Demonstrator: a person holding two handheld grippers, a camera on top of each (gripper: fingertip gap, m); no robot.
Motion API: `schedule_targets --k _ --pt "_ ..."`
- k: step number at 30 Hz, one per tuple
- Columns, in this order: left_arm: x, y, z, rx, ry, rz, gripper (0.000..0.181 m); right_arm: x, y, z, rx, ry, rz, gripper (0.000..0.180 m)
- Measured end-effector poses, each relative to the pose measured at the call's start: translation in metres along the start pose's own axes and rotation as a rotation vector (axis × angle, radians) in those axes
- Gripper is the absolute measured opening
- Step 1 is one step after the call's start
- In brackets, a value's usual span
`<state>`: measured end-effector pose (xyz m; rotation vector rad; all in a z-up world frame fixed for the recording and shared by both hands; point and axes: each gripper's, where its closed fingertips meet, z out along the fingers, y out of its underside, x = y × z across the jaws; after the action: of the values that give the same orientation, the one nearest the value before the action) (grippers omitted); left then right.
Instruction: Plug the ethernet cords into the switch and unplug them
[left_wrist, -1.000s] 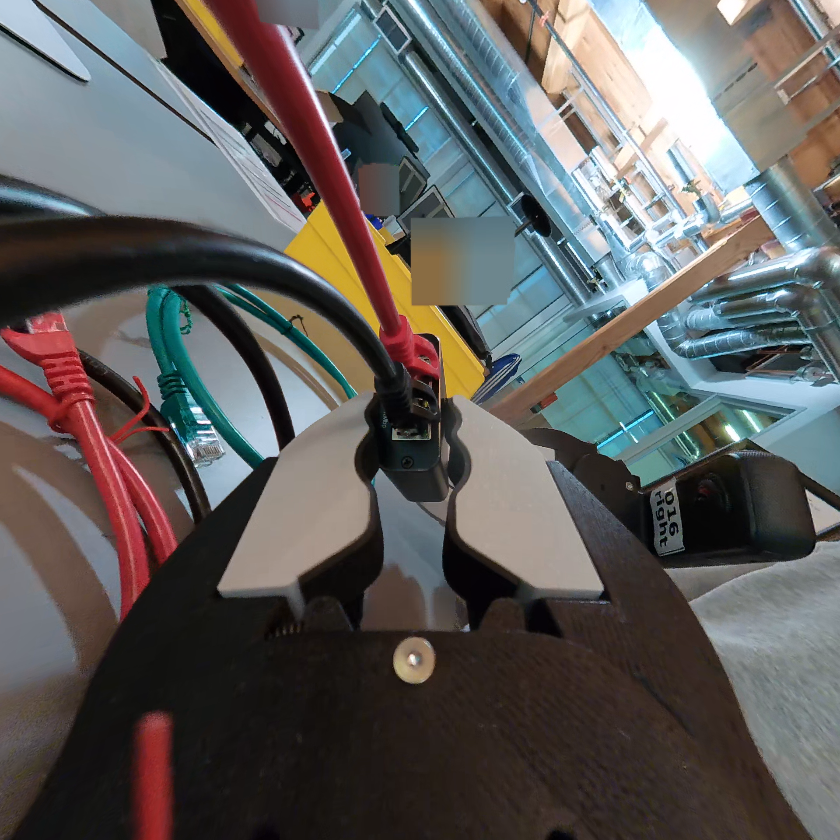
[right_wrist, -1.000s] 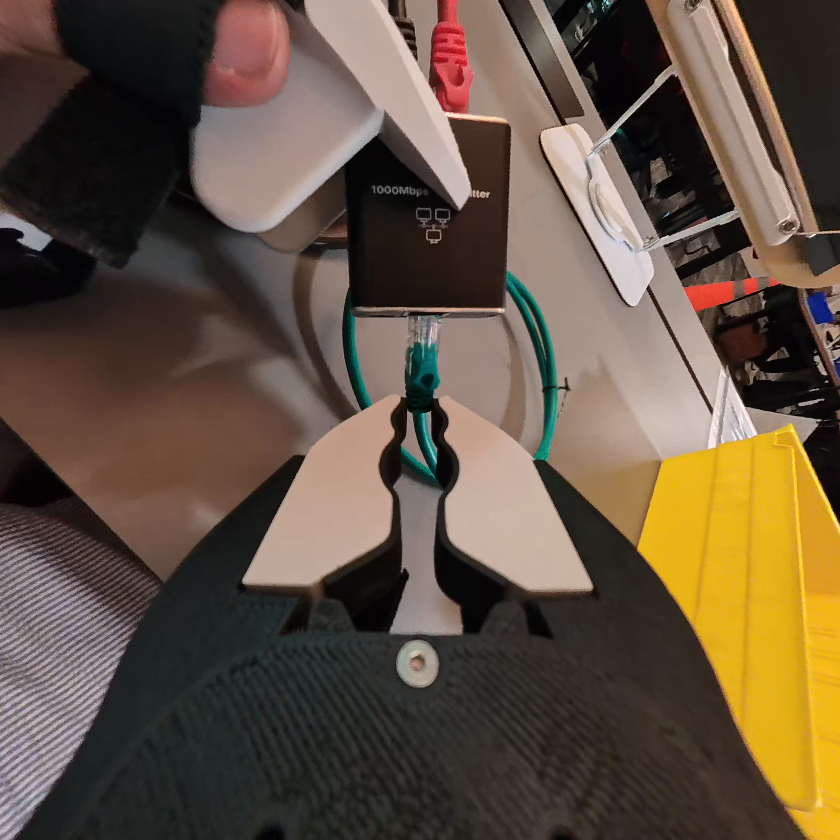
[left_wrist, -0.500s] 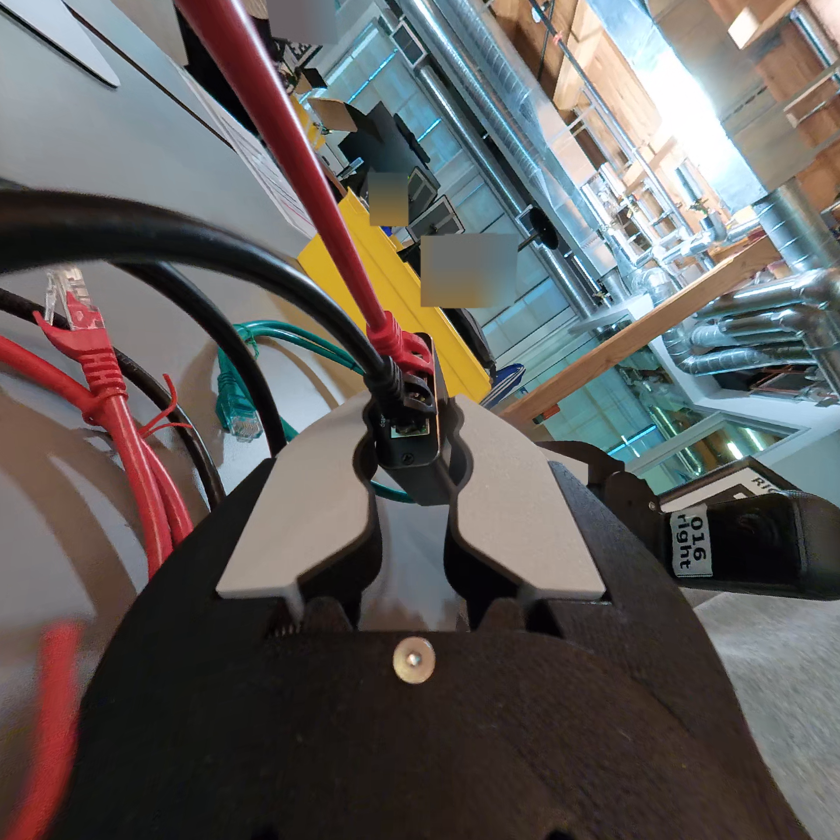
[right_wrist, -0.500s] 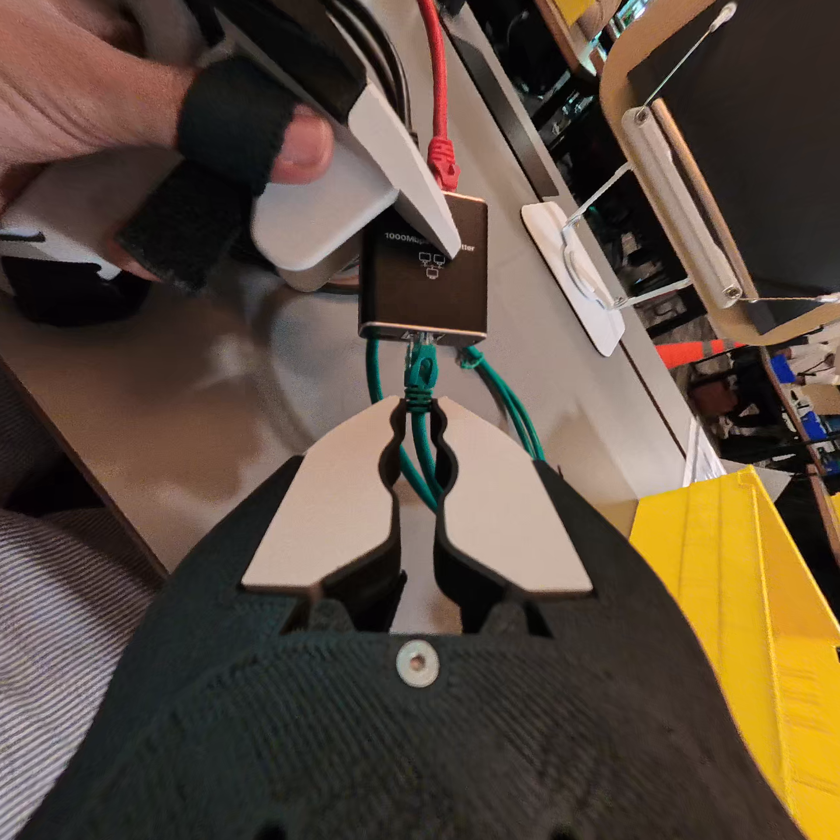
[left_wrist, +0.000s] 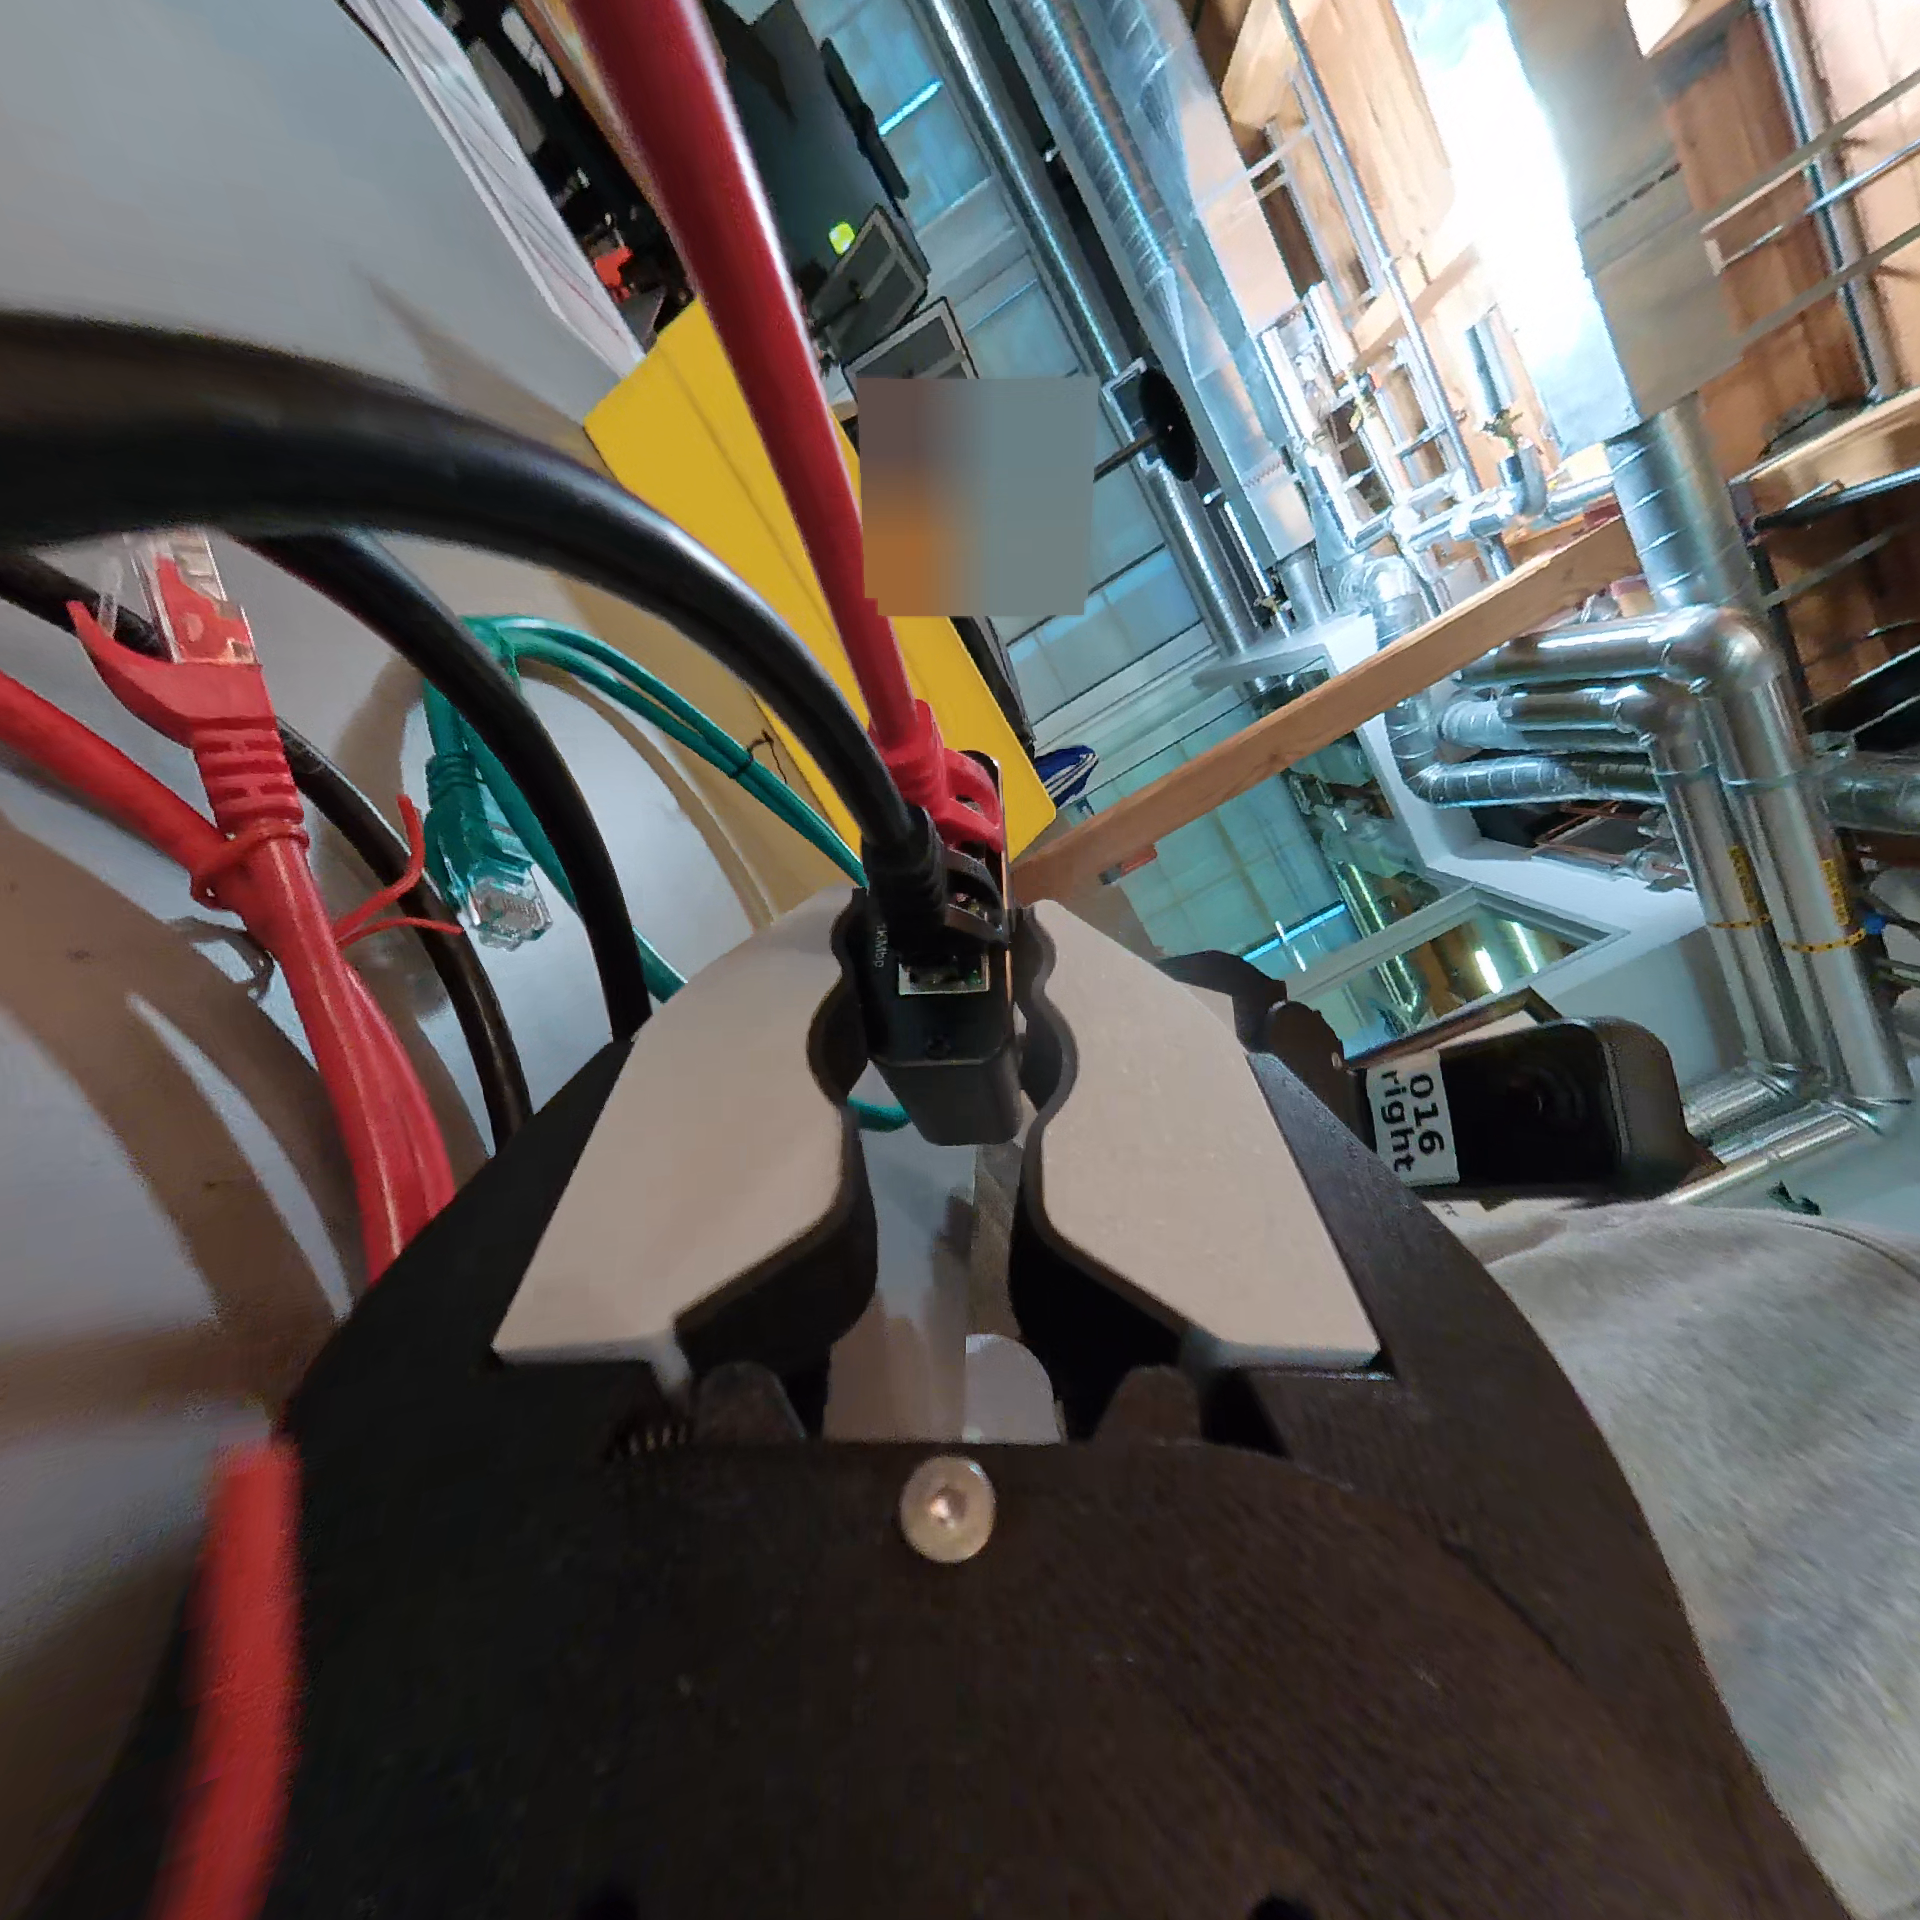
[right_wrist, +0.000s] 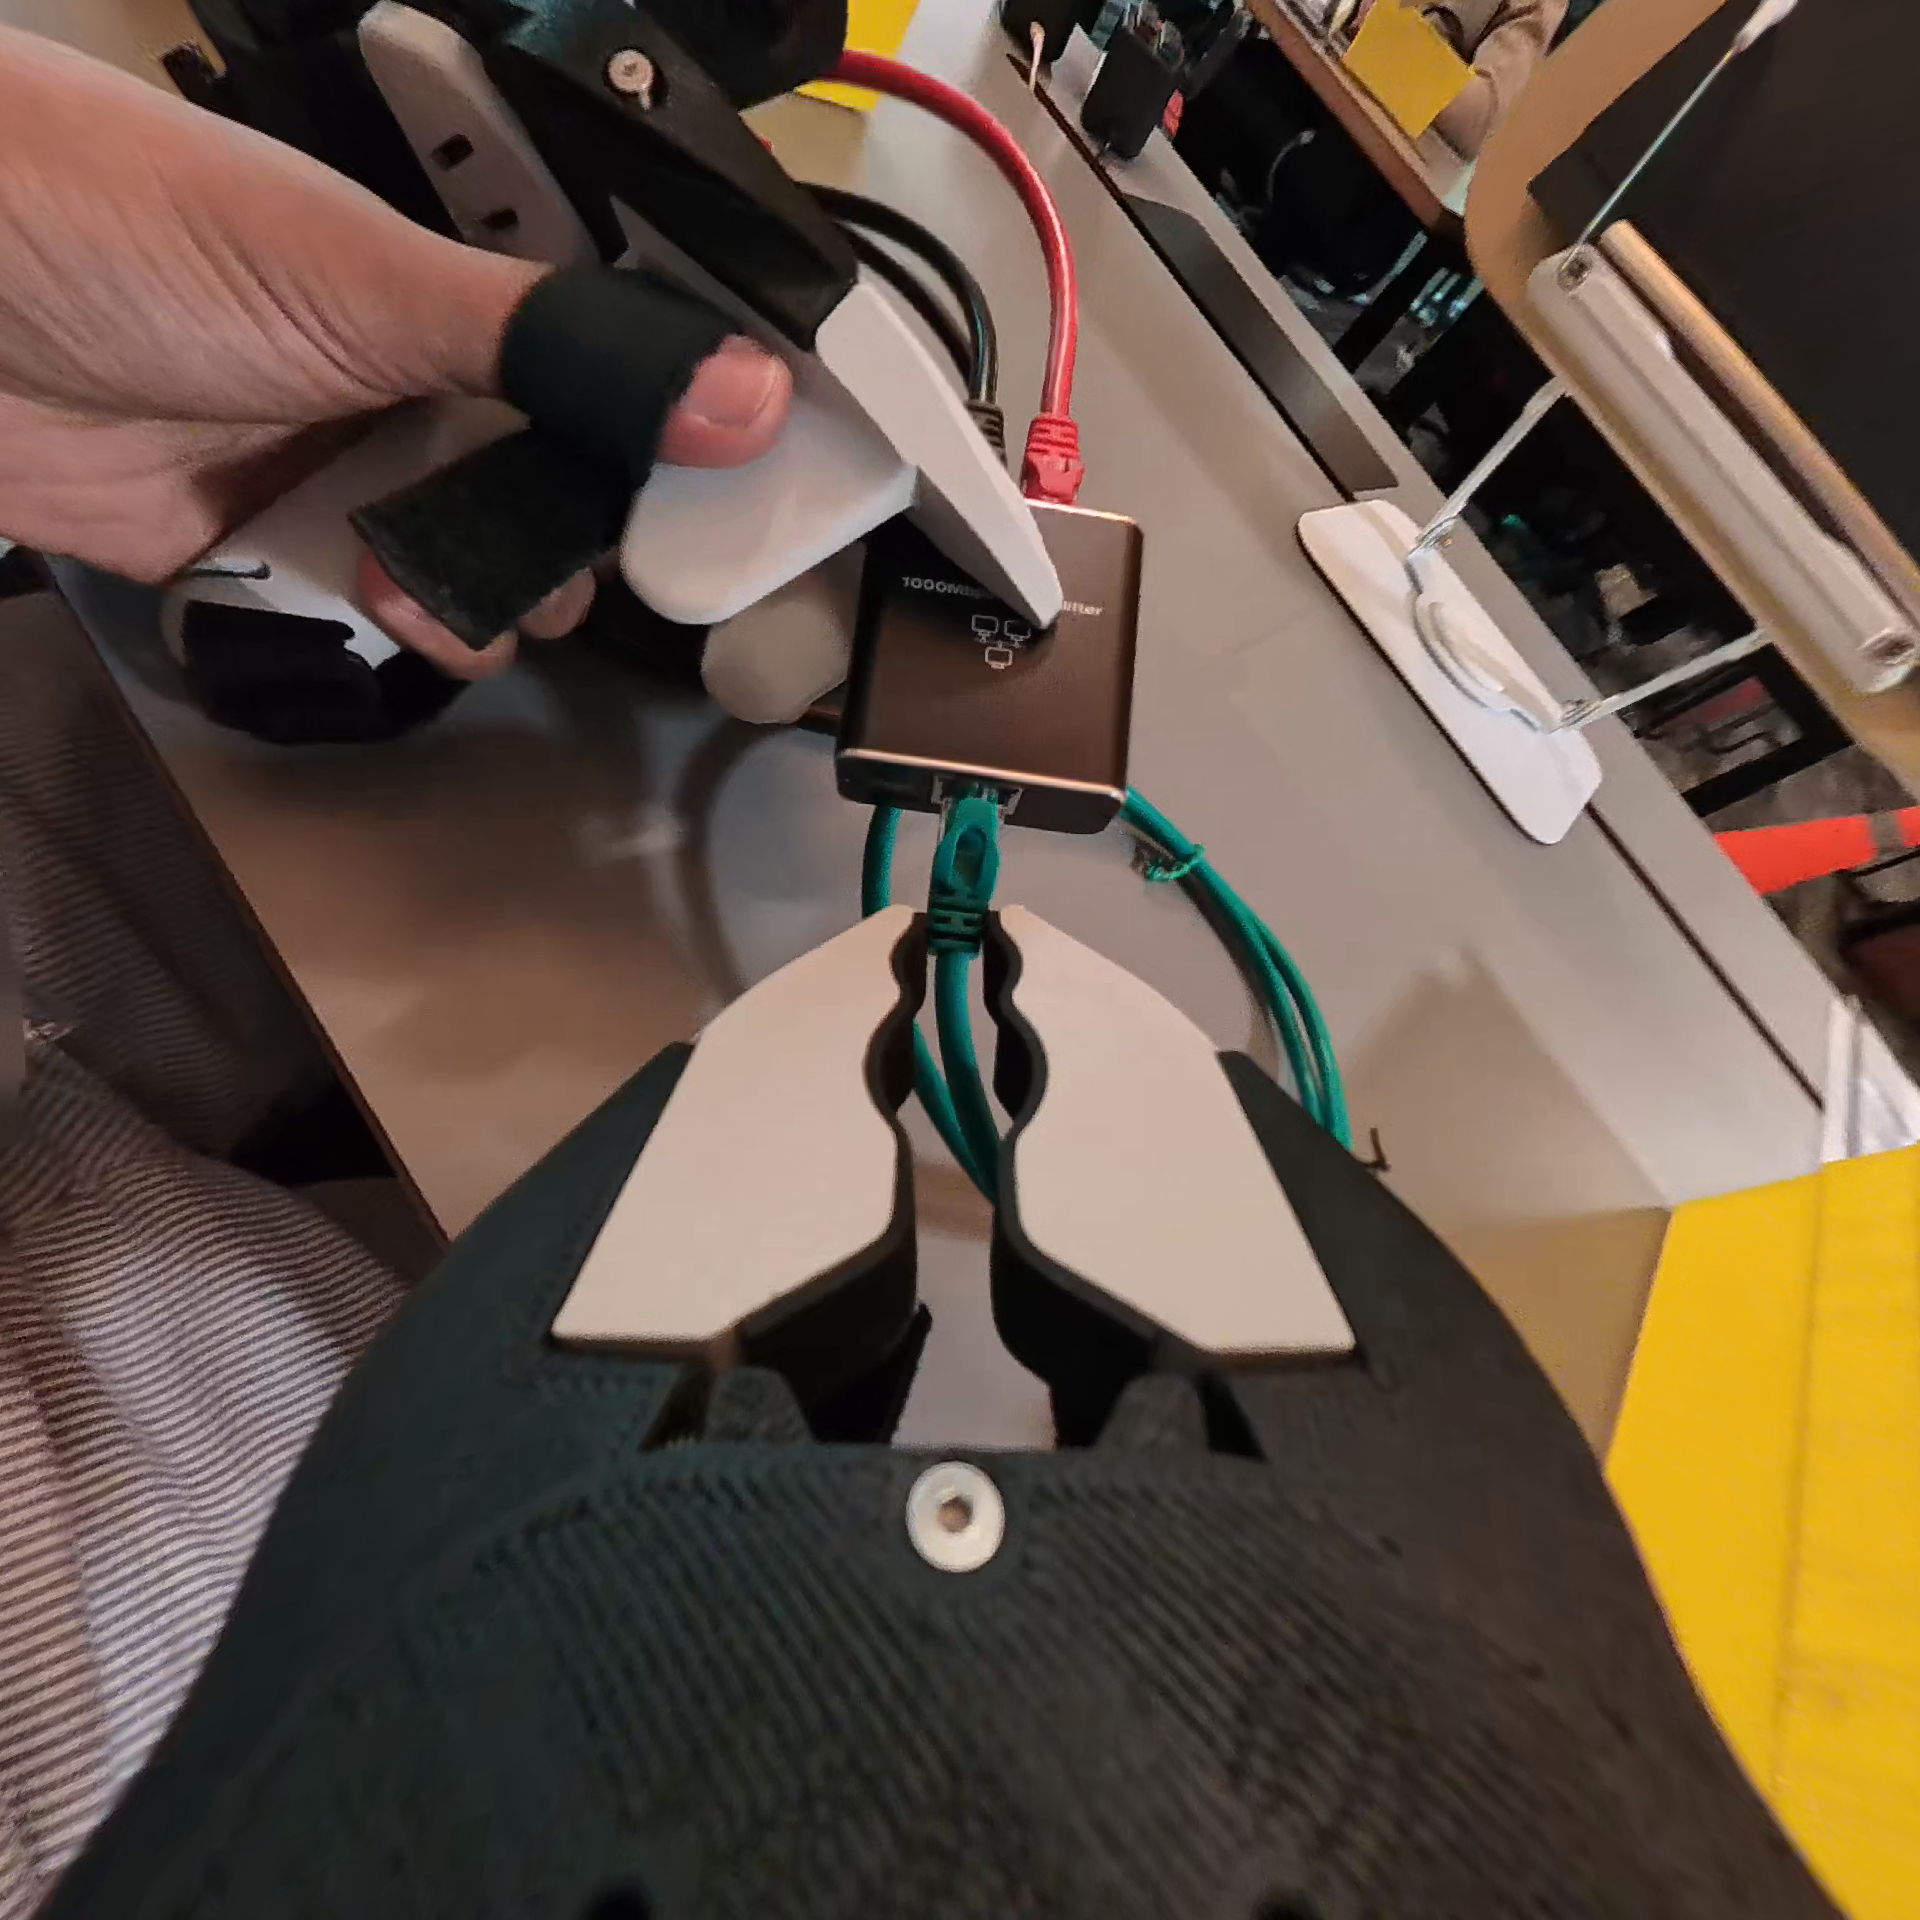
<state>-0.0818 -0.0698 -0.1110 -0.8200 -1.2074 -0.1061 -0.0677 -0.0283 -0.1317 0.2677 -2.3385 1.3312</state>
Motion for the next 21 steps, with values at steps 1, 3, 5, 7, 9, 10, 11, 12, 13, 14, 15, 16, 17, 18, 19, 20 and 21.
schedule_targets --k 1,3,5,7,9,10,11,12,13,14,15,16,17,18,19,20,21 --pt "0.000 0.002 0.001 -0.016 0.001 -0.007 0.026 0.000 0.002 0.000 -0.002 -0.011 0.017 0.010" --pt "0.001 0.004 0.002 -0.032 0.013 -0.016 0.026 0.000 0.002 0.000 0.015 -0.042 0.066 0.010" --pt "0.002 0.004 0.002 -0.033 0.022 -0.031 0.026 0.000 -0.001 -0.001 0.042 -0.082 0.120 0.010" --pt "0.001 0.005 0.002 -0.044 0.021 -0.038 0.026 -0.001 -0.001 -0.001 0.050 -0.105 0.136 0.010" --pt "0.001 0.005 0.002 -0.044 0.024 -0.041 0.026 -0.001 -0.001 -0.001 0.052 -0.100 0.119 0.010" --pt "0.002 0.005 0.002 -0.044 0.029 -0.049 0.026 -0.002 -0.002 -0.001 0.056 -0.100 0.113 0.010" --pt "0.002 0.006 0.002 -0.049 0.033 -0.058 0.026 -0.002 -0.003 -0.002 0.062 -0.106 0.118 0.010" --pt "0.001 0.006 0.002 -0.052 0.029 -0.059 0.026 -0.002 -0.005 -0.002 0.068 -0.117 0.133 0.010" --pt "0.001 0.006 0.002 -0.050 0.029 -0.055 0.026 -0.002 -0.005 -0.002 0.071 -0.126 0.147 0.010" --pt "0.001 0.006 0.002 -0.051 0.027 -0.052 0.026 -0.002 -0.005 -0.002 0.072 -0.131 0.153 0.010" --pt "0.001 0.006 0.002 -0.054 0.025 -0.051 0.026 -0.002 -0.004 -0.002 0.069 -0.132 0.153 0.010" --pt "0.001 0.006 0.002 -0.054 0.027 -0.054 0.026 -0.002 -0.004 -0.002 0.069 -0.131 0.152 0.010" --pt "0.001 0.004 0.002 -0.044 0.032 -0.063 0.026 -0.002 -0.005 -0.002 0.075 -0.128 0.154 0.010" --pt "0.001 0.002 0.001 -0.028 0.041 -0.075 0.027 -0.001 -0.006 -0.001 0.082 -0.125 0.161 0.010" --pt "0.000 -0.001 0.000 -0.011 0.052 -0.090 0.026 0.001 -0.008 0.000 0.091 -0.121 0.170 0.010" --pt "0.000 -0.004 -0.001 0.001 0.061 -0.107 0.027 0.002 -0.011 0.000 0.101 -0.118 0.176 0.010" --pt "-0.001 -0.006 -0.002 0.012 0.065 -0.121 0.026 0.003 -0.013 0.001 0.107 -0.117 0.175 0.010"
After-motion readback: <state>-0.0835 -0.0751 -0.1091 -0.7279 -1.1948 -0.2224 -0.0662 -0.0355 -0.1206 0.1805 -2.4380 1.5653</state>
